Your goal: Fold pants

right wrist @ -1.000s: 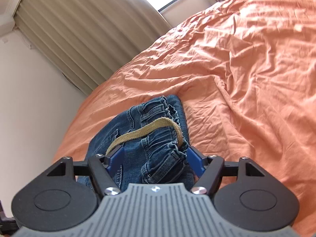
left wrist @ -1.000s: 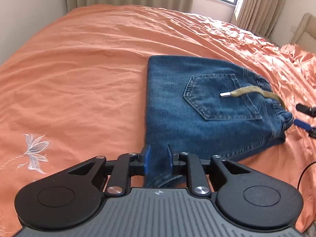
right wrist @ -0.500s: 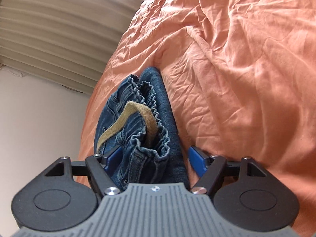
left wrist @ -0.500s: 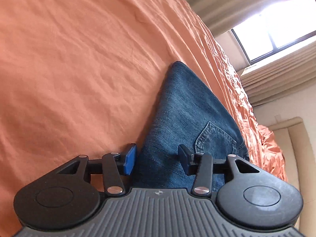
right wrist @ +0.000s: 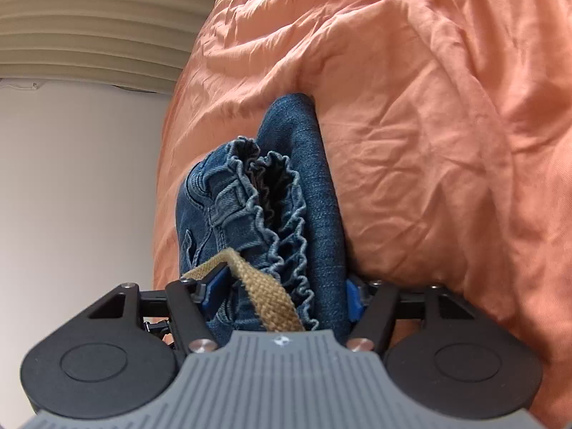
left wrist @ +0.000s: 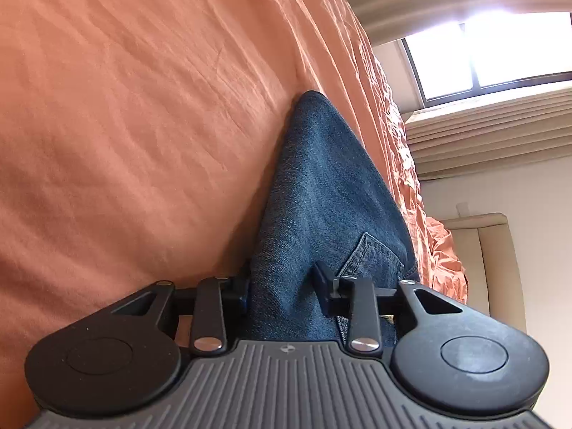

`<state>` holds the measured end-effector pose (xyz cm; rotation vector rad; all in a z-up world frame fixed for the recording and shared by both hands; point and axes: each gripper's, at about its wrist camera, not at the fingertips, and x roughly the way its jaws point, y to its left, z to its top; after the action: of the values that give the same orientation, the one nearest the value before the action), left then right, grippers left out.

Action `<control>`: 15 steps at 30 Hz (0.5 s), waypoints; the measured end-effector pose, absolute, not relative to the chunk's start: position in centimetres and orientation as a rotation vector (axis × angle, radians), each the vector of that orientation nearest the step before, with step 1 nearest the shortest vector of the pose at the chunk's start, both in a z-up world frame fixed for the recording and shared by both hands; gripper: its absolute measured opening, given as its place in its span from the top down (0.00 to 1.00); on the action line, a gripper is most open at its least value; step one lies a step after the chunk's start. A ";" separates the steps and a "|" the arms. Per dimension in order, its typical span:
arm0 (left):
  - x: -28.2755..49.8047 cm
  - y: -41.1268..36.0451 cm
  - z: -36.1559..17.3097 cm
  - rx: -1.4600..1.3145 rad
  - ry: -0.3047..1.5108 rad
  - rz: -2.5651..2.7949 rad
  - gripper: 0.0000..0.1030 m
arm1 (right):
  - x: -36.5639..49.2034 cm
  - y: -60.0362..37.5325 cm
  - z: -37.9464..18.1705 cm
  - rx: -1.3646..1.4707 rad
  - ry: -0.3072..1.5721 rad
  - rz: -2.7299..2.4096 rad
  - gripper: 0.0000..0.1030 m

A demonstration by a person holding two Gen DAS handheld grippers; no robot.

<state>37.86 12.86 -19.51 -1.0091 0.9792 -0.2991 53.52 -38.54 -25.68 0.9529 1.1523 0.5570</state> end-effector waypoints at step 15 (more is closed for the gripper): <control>35.5 9.9 -12.5 -0.759 0.889 -0.208 0.94 | 50.6 -34.4 -14.6 0.666 1.062 0.586 0.79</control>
<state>35.47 9.93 -12.51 -0.7589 0.8886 -0.2084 50.57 -34.37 -14.62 0.6662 1.0617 0.5859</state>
